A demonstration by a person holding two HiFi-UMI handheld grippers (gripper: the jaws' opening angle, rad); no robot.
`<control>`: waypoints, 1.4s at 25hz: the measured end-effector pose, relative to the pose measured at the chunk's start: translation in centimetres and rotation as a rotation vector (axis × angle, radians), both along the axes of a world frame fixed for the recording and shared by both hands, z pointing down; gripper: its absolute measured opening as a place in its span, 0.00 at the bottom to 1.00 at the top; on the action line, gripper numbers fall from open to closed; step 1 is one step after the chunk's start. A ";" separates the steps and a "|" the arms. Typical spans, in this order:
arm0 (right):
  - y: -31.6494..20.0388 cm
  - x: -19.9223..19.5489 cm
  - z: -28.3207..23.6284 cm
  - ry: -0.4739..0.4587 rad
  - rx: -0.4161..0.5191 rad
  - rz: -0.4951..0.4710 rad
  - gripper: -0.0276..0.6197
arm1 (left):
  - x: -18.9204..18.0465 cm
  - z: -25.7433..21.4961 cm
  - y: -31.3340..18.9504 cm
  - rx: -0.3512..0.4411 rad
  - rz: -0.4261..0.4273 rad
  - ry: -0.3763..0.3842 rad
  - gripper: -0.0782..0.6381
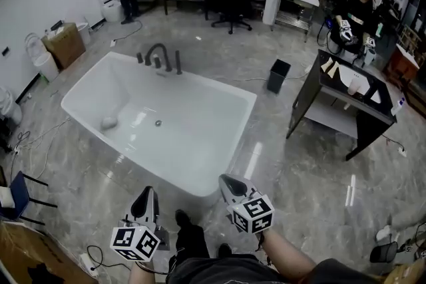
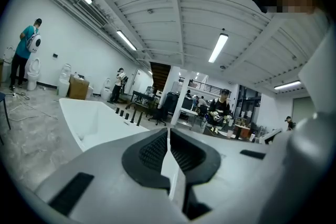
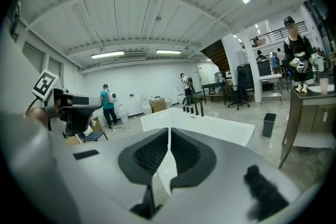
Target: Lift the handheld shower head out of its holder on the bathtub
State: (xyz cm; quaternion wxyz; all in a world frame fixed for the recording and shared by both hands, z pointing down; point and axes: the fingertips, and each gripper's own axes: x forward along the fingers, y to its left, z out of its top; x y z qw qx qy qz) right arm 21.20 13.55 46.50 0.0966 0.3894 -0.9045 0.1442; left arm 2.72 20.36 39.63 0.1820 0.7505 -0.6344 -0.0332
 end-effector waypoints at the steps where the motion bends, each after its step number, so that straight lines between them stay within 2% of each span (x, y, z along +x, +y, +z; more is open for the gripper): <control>1: -0.7 -0.4 0.1 0.002 -0.003 -0.005 0.09 | -0.5 0.2 -1.0 0.003 0.001 0.000 0.15; 6: -5.9 -2.5 0.3 0.027 -0.003 0.026 0.09 | -3.2 1.2 -7.3 0.006 0.034 0.005 0.15; 12: -14.4 -6.9 0.1 0.043 0.009 0.058 0.09 | -7.2 2.1 -16.3 0.013 0.079 0.007 0.15; 18: -22.1 -13.4 -0.9 0.063 0.014 0.102 0.09 | -13.9 1.4 -22.7 0.016 0.087 0.005 0.15; 23: -26.3 -16.8 -0.4 0.064 -0.019 0.130 0.09 | -18.2 1.9 -26.6 0.009 0.090 0.017 0.15; 31: -31.9 -20.2 0.4 0.084 -0.042 0.179 0.09 | -21.3 3.1 -33.3 -0.004 0.129 0.017 0.14; 35: -34.6 -21.0 0.8 0.094 -0.041 0.196 0.09 | -21.7 3.6 -35.9 -0.012 0.142 0.023 0.15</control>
